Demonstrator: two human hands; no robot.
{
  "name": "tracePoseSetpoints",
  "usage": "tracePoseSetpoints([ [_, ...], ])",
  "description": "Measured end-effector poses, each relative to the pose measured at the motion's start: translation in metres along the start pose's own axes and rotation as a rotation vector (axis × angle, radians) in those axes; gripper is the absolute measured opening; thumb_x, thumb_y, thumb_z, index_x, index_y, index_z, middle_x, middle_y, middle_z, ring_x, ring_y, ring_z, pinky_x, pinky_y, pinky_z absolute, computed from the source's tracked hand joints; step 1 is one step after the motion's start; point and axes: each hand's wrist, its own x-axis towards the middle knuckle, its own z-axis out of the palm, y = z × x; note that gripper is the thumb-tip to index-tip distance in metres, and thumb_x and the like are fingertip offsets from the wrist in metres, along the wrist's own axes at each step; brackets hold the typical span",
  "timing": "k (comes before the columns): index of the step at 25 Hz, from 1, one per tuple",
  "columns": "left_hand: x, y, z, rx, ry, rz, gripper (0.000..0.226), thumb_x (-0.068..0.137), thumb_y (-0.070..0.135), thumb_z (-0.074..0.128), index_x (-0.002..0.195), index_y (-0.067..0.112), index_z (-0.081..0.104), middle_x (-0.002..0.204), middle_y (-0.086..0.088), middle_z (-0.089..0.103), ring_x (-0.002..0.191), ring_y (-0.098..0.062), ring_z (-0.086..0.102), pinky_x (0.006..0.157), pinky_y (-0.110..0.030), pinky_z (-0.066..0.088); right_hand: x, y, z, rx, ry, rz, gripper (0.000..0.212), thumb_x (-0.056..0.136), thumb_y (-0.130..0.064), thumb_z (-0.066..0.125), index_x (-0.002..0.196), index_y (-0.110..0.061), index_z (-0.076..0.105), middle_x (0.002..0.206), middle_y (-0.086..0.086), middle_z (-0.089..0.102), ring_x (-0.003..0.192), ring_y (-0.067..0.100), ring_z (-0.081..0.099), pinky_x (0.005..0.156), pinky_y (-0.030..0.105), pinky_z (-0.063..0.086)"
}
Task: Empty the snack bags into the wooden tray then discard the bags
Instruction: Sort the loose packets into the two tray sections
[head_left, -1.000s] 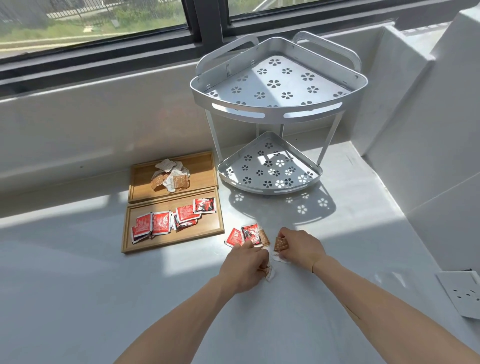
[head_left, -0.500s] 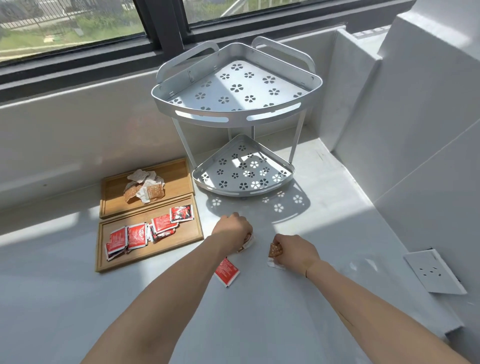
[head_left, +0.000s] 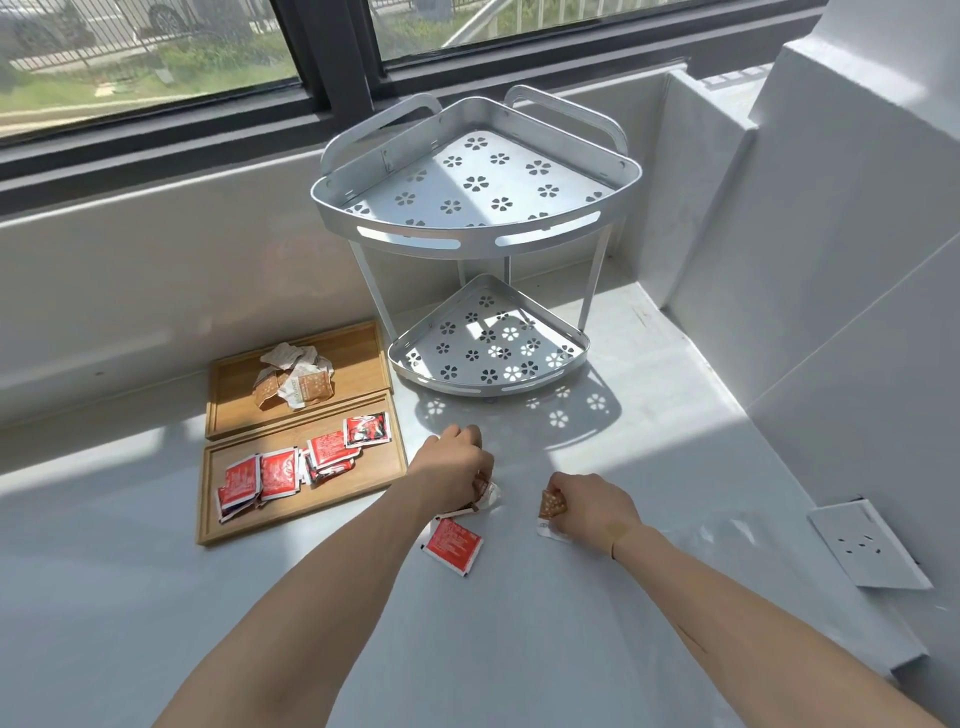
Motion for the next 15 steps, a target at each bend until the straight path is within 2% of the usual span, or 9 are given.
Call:
tracePoseSetpoints([
  [2,-0.005,-0.006,-0.002,-0.140,-0.007,-0.084,0.026,0.081,0.028,0.070,0.107,0.026,0.069,0.130,0.004,0.050,0.118,-0.023,0.042,0.086,-0.034,0.042,-0.001,0.000,-0.001,0.004,-0.013,0.010,0.039,0.077,-0.034,0.066,0.115,-0.025,0.059,0.115,0.002,0.065,0.107,0.024,0.059,0.081,0.033,0.049],
  [4,-0.011,-0.009,-0.002,-0.369,-0.032,-0.245,0.031,0.076,0.034,0.075,0.104,0.027,0.066,0.129,0.004,0.052,0.115,-0.021,0.047,0.091,-0.037,0.049,-0.003,0.000,-0.002,0.006,-0.025,0.019,0.039,0.078,-0.033,0.065,0.116,-0.025,0.060,0.116,0.002,0.065,0.108,0.023,0.059,0.082,0.033,0.048],
  [6,-0.018,-0.009,0.002,-0.634,-0.023,-0.405,0.028,0.075,0.031,0.077,0.099,0.024,0.064,0.116,-0.003,0.063,0.102,-0.022,0.060,0.085,-0.037,0.055,-0.003,-0.002,-0.002,-0.004,-0.030,0.018,0.038,0.080,-0.031,0.063,0.117,-0.025,0.060,0.116,0.003,0.065,0.110,0.024,0.058,0.080,0.032,0.047],
  [9,-0.031,-0.006,0.012,-0.878,0.088,-0.480,0.020,0.076,0.025,0.077,0.088,0.020,0.061,0.099,-0.006,0.072,0.090,-0.025,0.068,0.077,-0.038,0.055,-0.004,-0.009,-0.003,-0.015,-0.026,0.004,0.035,0.081,-0.025,0.058,0.115,-0.024,0.061,0.116,0.005,0.066,0.108,0.024,0.059,0.080,0.033,0.049],
  [13,-0.054,-0.006,0.018,-1.203,0.256,-0.580,0.021,0.077,0.016,0.077,0.088,0.017,0.058,0.095,-0.012,0.072,0.081,-0.027,0.071,0.071,-0.040,0.057,-0.004,-0.026,-0.006,0.011,-0.003,-0.036,0.026,0.082,-0.024,0.056,0.107,-0.021,0.063,0.109,0.005,0.068,0.101,0.025,0.062,0.078,0.034,0.051],
  [15,-0.067,-0.011,0.020,-1.286,0.274,-0.611,0.023,0.079,0.017,0.076,0.096,0.016,0.061,0.099,-0.011,0.072,0.079,-0.023,0.069,0.064,-0.033,0.054,-0.004,-0.040,-0.009,0.048,0.014,-0.078,0.021,0.083,-0.025,0.057,0.101,-0.018,0.063,0.106,0.005,0.069,0.098,0.025,0.061,0.075,0.033,0.048],
])
